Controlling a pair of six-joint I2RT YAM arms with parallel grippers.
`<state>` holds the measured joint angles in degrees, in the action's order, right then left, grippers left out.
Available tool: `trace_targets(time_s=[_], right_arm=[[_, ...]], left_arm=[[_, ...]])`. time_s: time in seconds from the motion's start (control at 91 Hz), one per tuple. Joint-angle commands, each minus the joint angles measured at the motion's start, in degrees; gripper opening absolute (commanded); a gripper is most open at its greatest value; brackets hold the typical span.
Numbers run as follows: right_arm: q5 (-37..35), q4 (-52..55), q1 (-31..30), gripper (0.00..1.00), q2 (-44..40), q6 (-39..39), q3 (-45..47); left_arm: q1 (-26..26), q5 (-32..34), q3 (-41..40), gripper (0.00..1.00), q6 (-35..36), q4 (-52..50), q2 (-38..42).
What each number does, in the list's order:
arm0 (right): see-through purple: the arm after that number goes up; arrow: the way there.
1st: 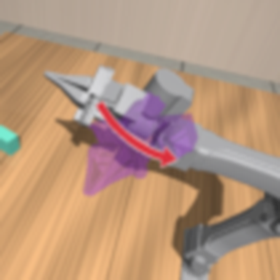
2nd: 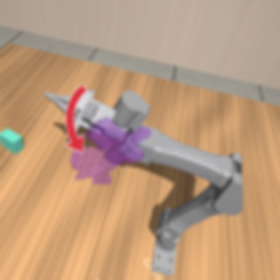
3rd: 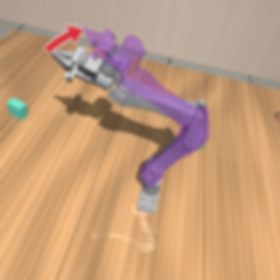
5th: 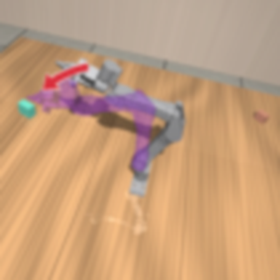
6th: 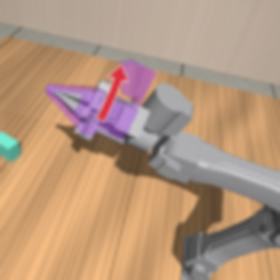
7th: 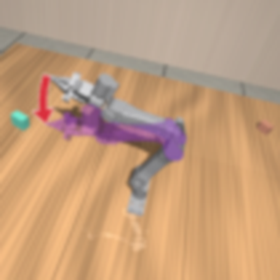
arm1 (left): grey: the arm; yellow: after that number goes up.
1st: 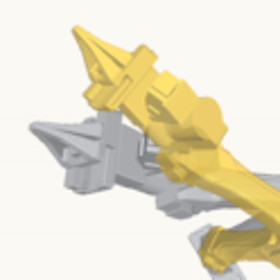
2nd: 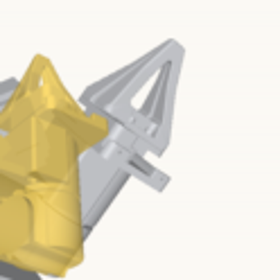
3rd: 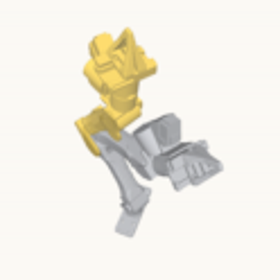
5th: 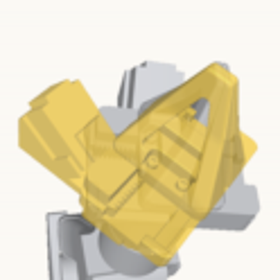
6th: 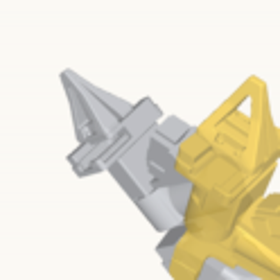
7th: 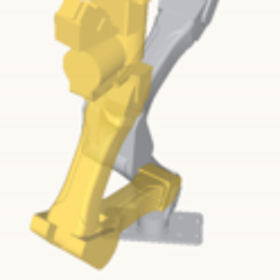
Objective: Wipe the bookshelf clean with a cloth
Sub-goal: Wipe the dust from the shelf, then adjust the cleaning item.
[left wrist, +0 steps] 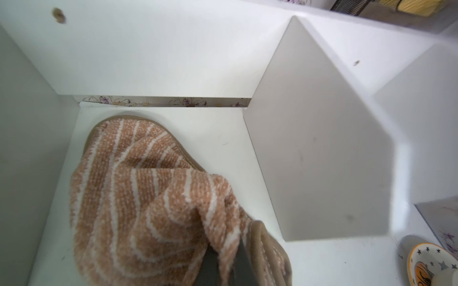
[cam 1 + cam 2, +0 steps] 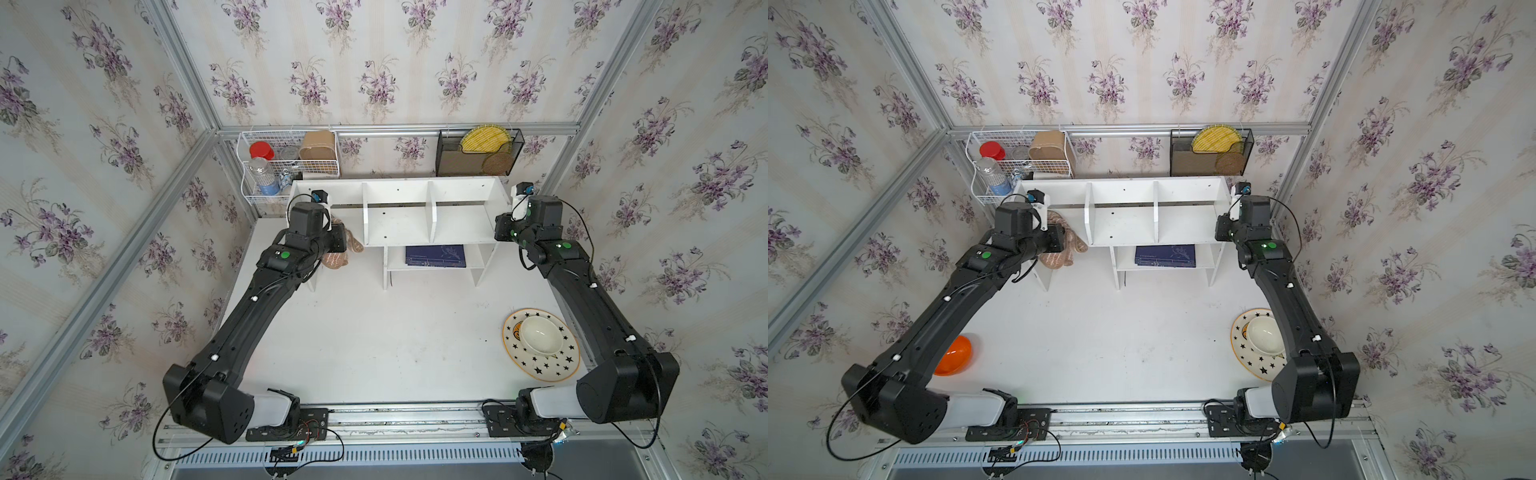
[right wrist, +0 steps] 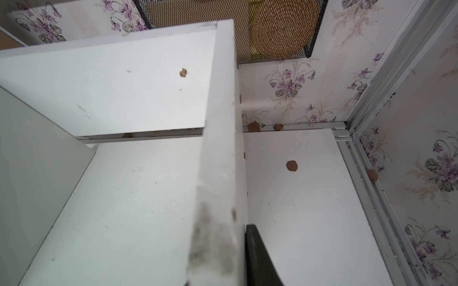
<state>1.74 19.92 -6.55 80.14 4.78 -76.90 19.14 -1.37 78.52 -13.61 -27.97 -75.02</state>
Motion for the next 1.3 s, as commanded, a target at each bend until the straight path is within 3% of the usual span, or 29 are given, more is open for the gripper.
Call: trace_targets(time_s=[0.0, 0.154, 0.33, 0.451, 0.549, 0.637, 0.758, 0.879, 0.978, 1.088, 1.187, 1.286], right_arm=[[7.4, 5.0, -0.3, 0.07, -1.2, 10.5, -0.2], [5.2, 6.6, -0.3, 0.41, -2.8, 11.3, -1.2], [-0.1, 10.9, -2.3, 0.70, -5.7, 10.9, -6.2], [-4.7, 13.7, -6.7, 0.78, -7.4, 9.9, -11.0], [-10.3, 15.0, -14.7, 0.84, -7.6, 8.3, -15.0], [-10.4, 13.6, -22.3, 0.87, -7.6, 7.4, -17.2], [0.4, 5.1, -31.4, 0.89, -8.9, 8.4, -14.7], [21.7, -8.2, -32.5, 0.92, -10.5, 14.0, -8.7], [32.5, -21.2, -32.5, 0.95, -11.8, 21.6, -3.6], [41.3, -33.0, -32.6, 0.97, -10.8, 29.9, -0.1], [45.8, -41.4, -33.4, 0.97, -10.4, 35.2, 2.1], [46.4, -40.9, -34.6, 0.97, -9.9, 35.4, 1.7]], left_arm=[[0.0, -2.9, -0.7, 0.00, 1.9, -1.4, 4.9], [0.0, -10.7, -0.3, 0.00, 3.4, -0.9, 11.3], [-0.1, -23.2, 0.0, 0.00, 3.9, 2.6, 16.6], [-0.1, -33.7, -2.2, 0.00, 3.5, 8.2, 19.9], [-0.1, -39.5, -5.2, 0.00, 1.2, 14.2, 21.9], [-0.2, -42.3, -7.5, 0.00, -2.0, 19.0, 22.1], [-0.5, -47.8, -11.0, 0.00, -9.8, 30.6, 21.8], [-0.5, -54.6, -12.8, 0.00, -21.9, 47.3, 20.0], [-0.5, -58.1, -14.0, 0.00, -31.8, 60.9, 17.6], [-0.5, -60.4, -14.9, 0.00, -42.1, 72.9, 14.5], [-0.5, -60.1, -15.2, 0.00, -42.7, 73.3, 13.3], [-0.5, -59.0, -15.7, 0.00, -42.4, 74.1, 13.1]])
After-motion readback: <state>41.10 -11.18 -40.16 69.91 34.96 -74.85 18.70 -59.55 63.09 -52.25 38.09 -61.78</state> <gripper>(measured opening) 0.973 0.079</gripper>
